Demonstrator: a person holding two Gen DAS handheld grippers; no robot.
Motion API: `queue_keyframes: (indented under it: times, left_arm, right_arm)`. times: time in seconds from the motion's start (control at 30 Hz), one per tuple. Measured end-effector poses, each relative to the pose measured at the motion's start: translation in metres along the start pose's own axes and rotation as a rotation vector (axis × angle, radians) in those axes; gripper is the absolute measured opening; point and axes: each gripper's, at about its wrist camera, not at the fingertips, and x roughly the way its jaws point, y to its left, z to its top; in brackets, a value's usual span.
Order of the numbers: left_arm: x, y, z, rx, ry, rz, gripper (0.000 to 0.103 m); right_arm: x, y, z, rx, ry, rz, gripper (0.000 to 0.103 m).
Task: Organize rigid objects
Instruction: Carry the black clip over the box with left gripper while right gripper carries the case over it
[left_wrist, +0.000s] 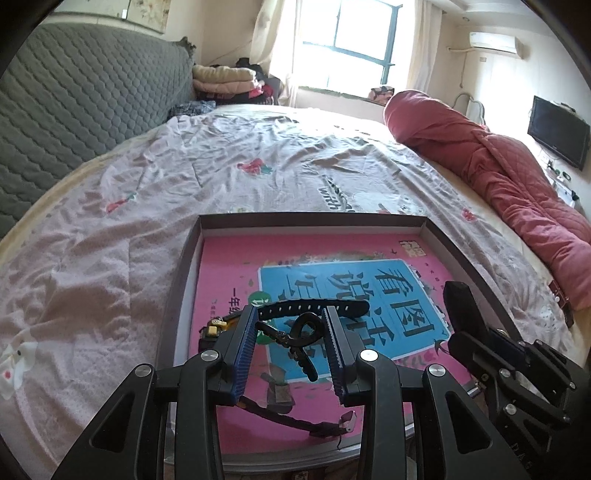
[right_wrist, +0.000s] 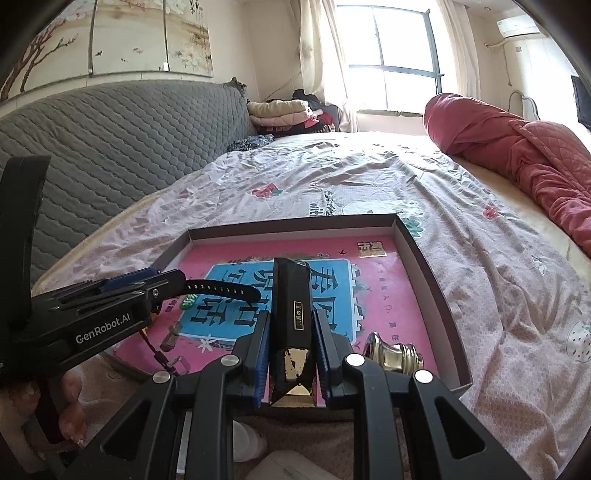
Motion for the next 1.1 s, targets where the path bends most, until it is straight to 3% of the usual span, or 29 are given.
queue_keyframes:
  times: [0.67, 1.1]
  left_arm:
    - [0.026, -0.016, -0.008, 0.053, 0.107, -0.031, 0.037]
    - [0.033, -0.019, -0.014, 0.07, 0.146, -0.049, 0.037]
  right_arm:
    - [0.022, 0.005, -0.008, -0.09, 0.095, -0.032, 0.022]
    - [0.025, -0.003, -0.007, -0.078, 0.115, -0.065, 0.022]
